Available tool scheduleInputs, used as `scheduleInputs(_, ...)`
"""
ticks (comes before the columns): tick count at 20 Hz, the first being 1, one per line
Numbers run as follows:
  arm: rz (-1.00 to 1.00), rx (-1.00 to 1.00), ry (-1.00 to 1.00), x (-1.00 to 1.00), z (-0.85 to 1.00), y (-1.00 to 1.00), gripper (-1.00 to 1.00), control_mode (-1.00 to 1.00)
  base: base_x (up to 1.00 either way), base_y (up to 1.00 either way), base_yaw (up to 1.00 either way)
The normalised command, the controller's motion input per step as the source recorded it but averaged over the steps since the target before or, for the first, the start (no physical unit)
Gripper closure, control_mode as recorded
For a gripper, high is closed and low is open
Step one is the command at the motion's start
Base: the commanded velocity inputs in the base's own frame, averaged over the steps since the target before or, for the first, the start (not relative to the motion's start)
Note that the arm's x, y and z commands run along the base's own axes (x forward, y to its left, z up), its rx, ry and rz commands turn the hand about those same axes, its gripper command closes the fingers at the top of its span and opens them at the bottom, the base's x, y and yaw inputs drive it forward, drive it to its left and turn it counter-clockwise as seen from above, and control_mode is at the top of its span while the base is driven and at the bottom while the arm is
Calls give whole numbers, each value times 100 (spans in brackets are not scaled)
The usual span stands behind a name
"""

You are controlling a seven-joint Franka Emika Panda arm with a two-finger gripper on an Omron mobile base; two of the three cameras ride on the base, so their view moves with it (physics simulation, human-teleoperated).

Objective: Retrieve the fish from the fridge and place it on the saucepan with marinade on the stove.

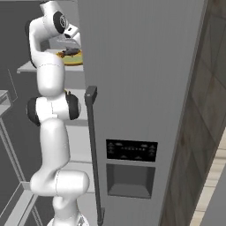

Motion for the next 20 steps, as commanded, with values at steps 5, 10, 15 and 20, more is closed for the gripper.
scheduleInputs(5,0,0,0,-60,-22,-18,100,-100,0,0,0)
scheduleInputs(10,0,0,0,-62,-11,-11,100,-100,0,0,0)
scheduleInputs(15,0,0,0,-64,-19,-10,100,-100,0,0,0)
scheduleInputs(20,0,0,0,-91,-38,-26,100,-100,0,0,0)
